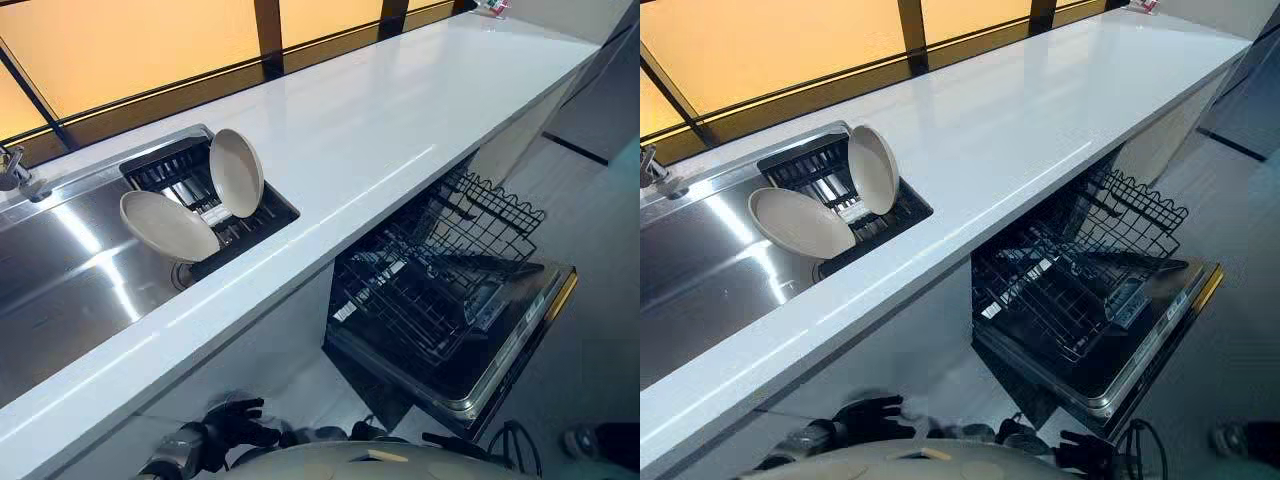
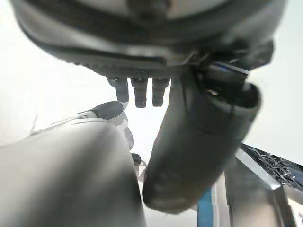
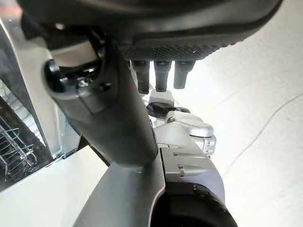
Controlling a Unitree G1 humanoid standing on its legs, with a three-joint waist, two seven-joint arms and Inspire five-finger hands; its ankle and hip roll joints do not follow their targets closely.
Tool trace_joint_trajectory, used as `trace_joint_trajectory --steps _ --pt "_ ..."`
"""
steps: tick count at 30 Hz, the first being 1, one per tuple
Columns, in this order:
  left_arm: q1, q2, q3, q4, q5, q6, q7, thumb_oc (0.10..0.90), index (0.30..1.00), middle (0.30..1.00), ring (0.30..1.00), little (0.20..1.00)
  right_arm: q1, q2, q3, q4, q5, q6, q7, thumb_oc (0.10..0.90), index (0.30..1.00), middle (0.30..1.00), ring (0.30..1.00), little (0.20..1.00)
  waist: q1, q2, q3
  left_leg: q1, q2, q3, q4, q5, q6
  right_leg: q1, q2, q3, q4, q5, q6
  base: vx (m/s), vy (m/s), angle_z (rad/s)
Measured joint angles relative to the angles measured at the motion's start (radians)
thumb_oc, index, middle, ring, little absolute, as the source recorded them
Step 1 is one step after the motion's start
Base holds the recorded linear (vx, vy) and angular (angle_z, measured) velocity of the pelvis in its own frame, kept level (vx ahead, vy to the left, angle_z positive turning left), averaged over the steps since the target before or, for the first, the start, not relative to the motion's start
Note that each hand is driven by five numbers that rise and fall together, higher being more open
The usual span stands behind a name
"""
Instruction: Pick up plates and place into dishwasher.
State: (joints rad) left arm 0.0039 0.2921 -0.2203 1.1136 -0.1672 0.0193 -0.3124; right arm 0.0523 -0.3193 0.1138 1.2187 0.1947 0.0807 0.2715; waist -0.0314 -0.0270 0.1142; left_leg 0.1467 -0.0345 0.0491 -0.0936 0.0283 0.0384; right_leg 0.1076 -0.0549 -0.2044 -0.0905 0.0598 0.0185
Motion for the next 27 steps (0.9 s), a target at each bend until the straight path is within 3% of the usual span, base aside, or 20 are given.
trace_joint_trajectory --steps 6,11,15,18,25,27 --pt "0.007 0.0 0.001 0.0 -0.02 -0.001 0.001 0.8 0.9 0.9 0.9 0.9 -0.001 0.001 0.0 -0.004 0.0 0.0 0.0 0.8 0.9 0.9 0.9 0.9 0.0 0.0 0.0 0.0 0.0 0.0 0.0 0.0 0.0 0.0 0.0 0.0 0.0 0.0 0.0 0.01 -0.086 0.0" --pt "0.019 -0.007 0.073 -0.007 -0.212 0.045 -0.09 0.8 0.9 0.9 0.9 0.9 0.0 0.001 0.0 -0.016 0.0 0.011 -0.001 0.8 0.9 0.9 0.9 0.9 0.001 -0.002 0.001 -0.001 0.0 0.0 0.0 0.0 0.0 0.0 0.0 0.0 0.0 0.0 0.0 0.0 0.0 0.0" --pt "0.062 0.002 0.128 -0.158 -0.429 0.206 -0.273 0.8 0.9 0.9 0.9 0.9 0.011 0.003 -0.002 -0.057 0.012 0.034 -0.001 0.8 0.9 0.9 0.9 0.9 0.006 -0.009 0.007 -0.003 0.0 0.001 0.0 0.0 0.0 -0.004 -0.001 0.0 0.0 0.0 0.001 -0.02 0.001 0.0" --pt "0.077 -0.009 0.141 -0.288 -0.525 0.316 -0.507 0.8 0.9 0.9 0.9 0.9 0.012 0.012 -0.029 -0.065 0.041 0.057 -0.001 0.8 0.9 0.9 0.9 0.9 0.015 -0.012 0.009 -0.012 -0.001 0.005 0.0 0.001 0.0 -0.015 -0.002 0.001 0.0 0.0 0.001 -0.01 -0.001 -0.01" --pt "0.07 -0.072 0.112 -0.555 -0.536 0.396 -1.002 0.8 0.9 0.9 0.9 0.9 0.003 0.023 -0.04 -0.05 0.042 0.03 0.005 0.8 0.9 0.9 0.9 0.9 0.01 -0.014 0.018 -0.013 0.0 0.017 0.0 0.001 0.0 -0.021 -0.001 0.007 0.0 0.001 0.001 -0.01 -0.002 -0.03" --pt "0.061 -0.074 0.065 -0.657 -0.572 0.429 -1.034 0.8 0.9 0.9 0.9 0.9 0.0 0.025 -0.04 -0.043 0.042 0.02 0.007 0.8 0.9 0.9 0.9 0.9 0.006 -0.014 0.019 -0.012 0.0 0.024 0.001 0.0 0.0 -0.022 0.0 0.01 0.0 0.001 0.001 0.0 0.0 -0.04"
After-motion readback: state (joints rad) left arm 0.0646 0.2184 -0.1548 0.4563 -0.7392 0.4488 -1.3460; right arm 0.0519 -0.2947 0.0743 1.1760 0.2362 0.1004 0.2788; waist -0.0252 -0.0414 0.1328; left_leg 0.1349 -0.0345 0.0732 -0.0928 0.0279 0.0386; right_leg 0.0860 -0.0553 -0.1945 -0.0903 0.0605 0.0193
